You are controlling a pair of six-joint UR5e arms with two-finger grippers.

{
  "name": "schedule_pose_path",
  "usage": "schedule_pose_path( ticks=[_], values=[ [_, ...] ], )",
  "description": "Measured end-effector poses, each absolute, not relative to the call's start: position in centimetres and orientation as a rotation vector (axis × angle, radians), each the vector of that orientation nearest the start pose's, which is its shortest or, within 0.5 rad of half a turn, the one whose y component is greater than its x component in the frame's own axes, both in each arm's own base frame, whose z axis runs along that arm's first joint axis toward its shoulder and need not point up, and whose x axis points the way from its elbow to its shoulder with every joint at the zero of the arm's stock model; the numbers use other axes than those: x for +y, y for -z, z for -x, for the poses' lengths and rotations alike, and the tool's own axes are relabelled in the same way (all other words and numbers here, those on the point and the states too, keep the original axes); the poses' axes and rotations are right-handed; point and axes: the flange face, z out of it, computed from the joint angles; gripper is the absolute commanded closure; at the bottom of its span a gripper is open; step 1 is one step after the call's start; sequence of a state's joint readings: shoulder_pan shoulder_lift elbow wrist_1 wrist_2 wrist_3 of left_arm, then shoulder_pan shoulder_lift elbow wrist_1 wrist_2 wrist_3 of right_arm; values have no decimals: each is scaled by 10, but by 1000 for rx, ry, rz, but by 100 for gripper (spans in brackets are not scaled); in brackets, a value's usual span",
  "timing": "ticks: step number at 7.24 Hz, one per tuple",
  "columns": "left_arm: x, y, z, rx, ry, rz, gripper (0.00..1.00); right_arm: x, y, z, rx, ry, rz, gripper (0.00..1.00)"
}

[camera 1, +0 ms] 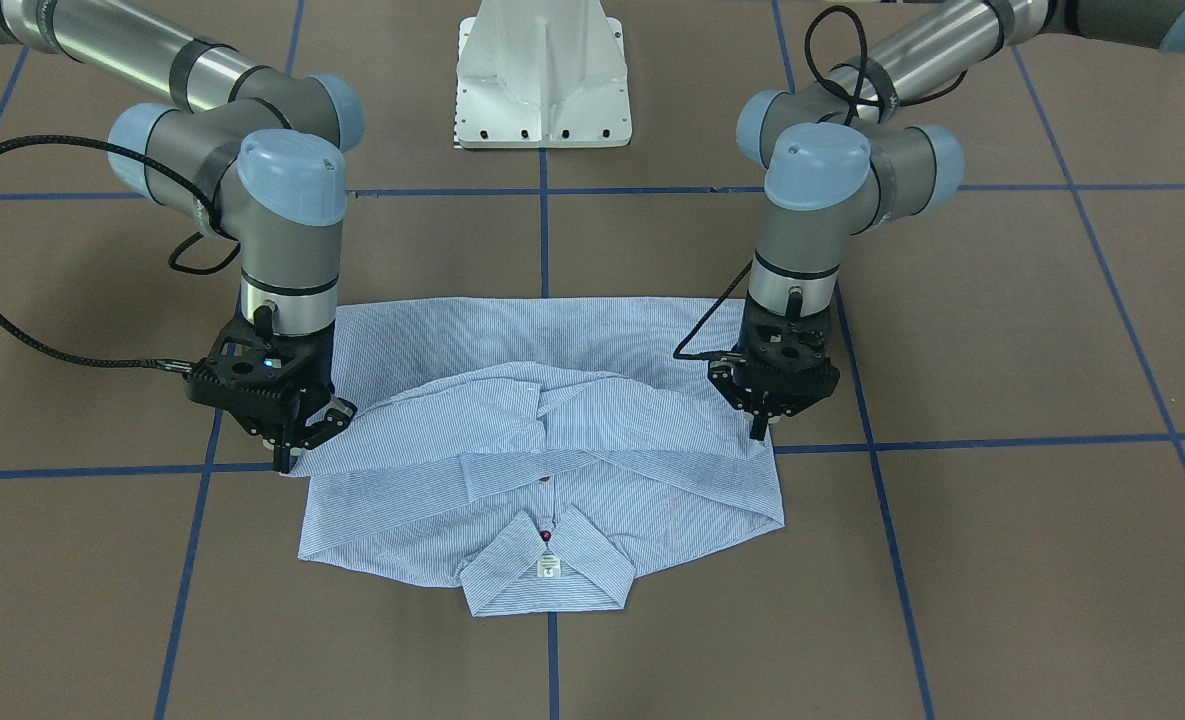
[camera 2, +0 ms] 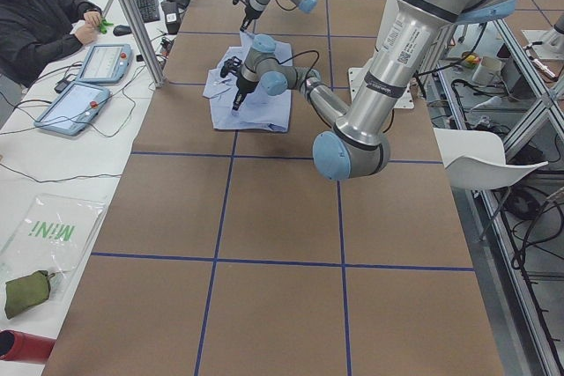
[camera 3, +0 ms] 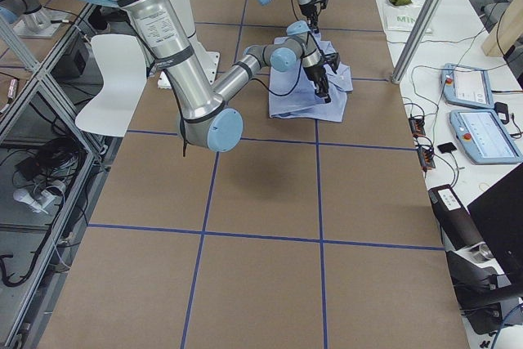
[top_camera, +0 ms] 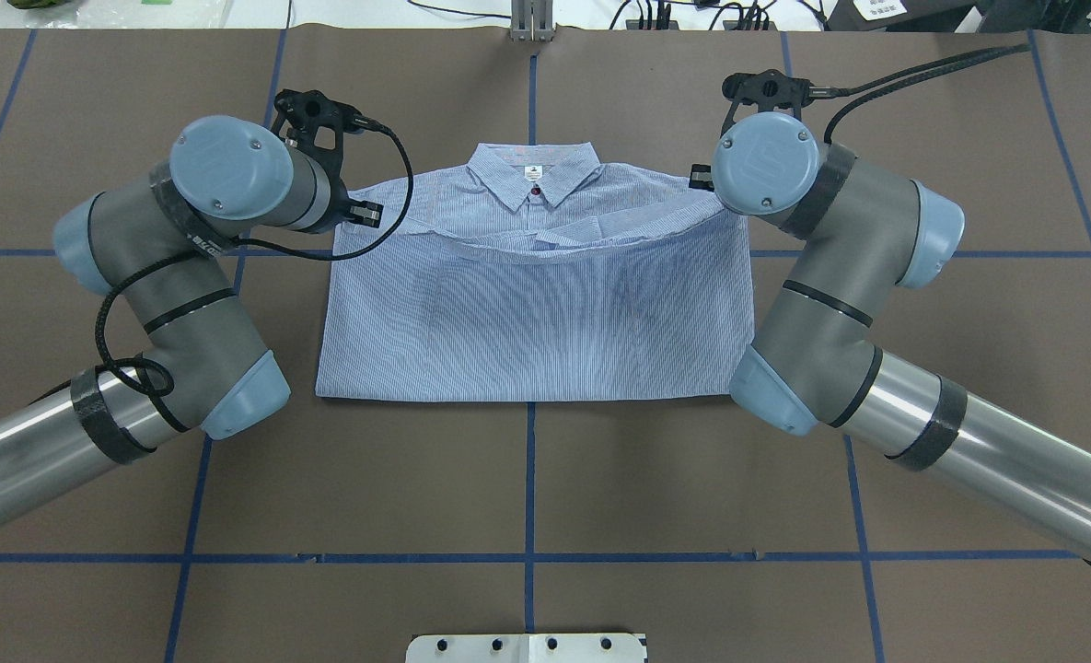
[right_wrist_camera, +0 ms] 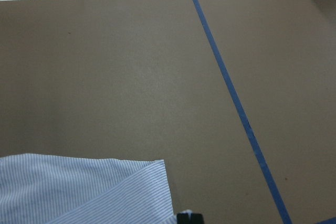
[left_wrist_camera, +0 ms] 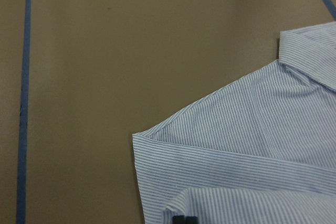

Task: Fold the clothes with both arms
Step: 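Lay the folded hem down near the collar and open both grippers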

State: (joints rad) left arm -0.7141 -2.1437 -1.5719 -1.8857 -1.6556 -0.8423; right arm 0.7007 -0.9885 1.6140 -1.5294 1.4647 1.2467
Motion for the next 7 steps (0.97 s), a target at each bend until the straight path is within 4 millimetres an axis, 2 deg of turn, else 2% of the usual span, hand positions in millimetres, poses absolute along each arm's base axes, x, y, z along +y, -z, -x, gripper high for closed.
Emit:
schedule_pose_path(
  ticks=[3, 4, 5, 6, 7],
  values=[
    [-571, -293, -434, 701, -62, -541, 100, -571, -305, 430, -532, -366, -395, 100],
    [-575, -294, -436, 702, -65, -531, 100, -578, -300, 432, -537, -361, -386, 81],
    [-578, -296, -440, 703, -69, -519, 38, -585, -301, 437, -545, -359, -384, 3],
    [-581, -299, -444, 697, -80, -513, 8, -593, -308, 444, -559, -356, -386, 1],
    [-584, -300, -444, 688, -101, -518, 1, -601, -317, 447, -574, -352, -373, 1]
  ],
)
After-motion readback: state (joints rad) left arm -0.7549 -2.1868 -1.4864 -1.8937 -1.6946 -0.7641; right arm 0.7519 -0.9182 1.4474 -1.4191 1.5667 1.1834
